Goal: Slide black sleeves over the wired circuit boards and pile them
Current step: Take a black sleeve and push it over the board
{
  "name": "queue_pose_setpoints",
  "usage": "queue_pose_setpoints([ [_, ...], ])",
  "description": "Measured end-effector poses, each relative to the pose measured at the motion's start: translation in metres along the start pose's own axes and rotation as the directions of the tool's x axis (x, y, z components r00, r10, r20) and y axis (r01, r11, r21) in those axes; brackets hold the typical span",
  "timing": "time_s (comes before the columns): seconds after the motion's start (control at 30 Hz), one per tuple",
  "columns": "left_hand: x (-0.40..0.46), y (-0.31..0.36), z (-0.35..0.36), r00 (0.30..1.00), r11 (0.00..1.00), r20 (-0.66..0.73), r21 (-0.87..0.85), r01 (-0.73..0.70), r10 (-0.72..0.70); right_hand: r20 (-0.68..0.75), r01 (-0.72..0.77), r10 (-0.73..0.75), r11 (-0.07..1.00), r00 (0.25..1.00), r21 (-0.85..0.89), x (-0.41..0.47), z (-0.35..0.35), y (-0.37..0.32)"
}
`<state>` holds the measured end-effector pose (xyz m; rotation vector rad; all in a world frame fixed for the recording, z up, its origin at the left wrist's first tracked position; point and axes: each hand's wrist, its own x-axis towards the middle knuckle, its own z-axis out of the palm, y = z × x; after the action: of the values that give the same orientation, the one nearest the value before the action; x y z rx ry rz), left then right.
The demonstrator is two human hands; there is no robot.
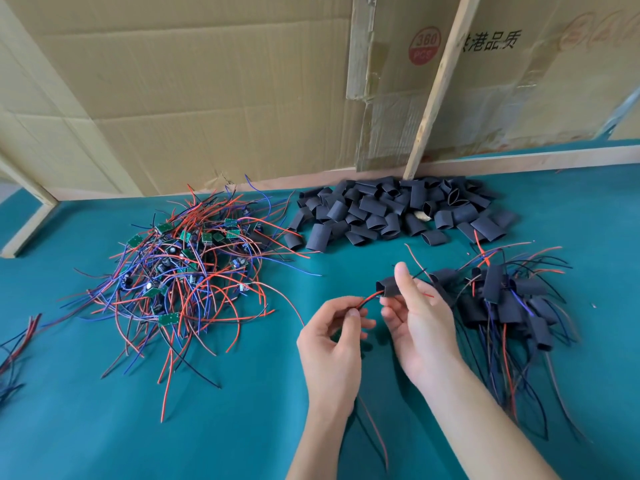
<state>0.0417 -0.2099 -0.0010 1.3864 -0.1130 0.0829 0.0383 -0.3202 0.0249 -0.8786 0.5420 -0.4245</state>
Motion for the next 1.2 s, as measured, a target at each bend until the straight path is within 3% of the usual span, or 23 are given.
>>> queue_pose_setpoints([
  [0.23, 0.000, -0.004, 0.000, 0.999, 0.999, 0.017, 0.028, 0.032, -0.032, 0.231, 0.010, 0.024, 0.990, 0.973, -0.143, -0.011, 0.004, 0.010],
  [0.43, -0.001, -0.002, -0.001, 0.998, 0.999, 0.043, 0.023, 0.042, -0.043, 0.167, 0.088, -0.051, 0.971, 0.985, -0.222, -0.005, -0.002, 0.006],
  [0.57, -0.003, 0.000, 0.001, 0.992, 0.996, 0.109, 0.066, 0.052, -0.059, 0.061, 0.125, -0.121, 0.989, 0.991, -0.075, 0.005, -0.007, -0.008],
  [0.7, -0.003, 0.001, 0.002, 0.988, 0.990, 0.143, 0.138, 0.036, -0.056, 0.006, 0.167, -0.167, 0.982, 0.986, -0.092, 0.013, -0.014, -0.013],
  [0.93, -0.003, 0.007, 0.001, 0.993, 0.993, 0.072, 0.079, 0.088, -0.094, 0.103, 0.268, -0.248, 0.909, 0.963, -0.320, 0.008, -0.013, -0.003],
  [1.2, -0.002, 0.007, 0.003, 0.988, 0.988, 0.072, 0.080, 0.131, -0.137, 0.269, 0.240, -0.174, 0.943, 0.947, -0.232, 0.006, -0.015, -0.018],
])
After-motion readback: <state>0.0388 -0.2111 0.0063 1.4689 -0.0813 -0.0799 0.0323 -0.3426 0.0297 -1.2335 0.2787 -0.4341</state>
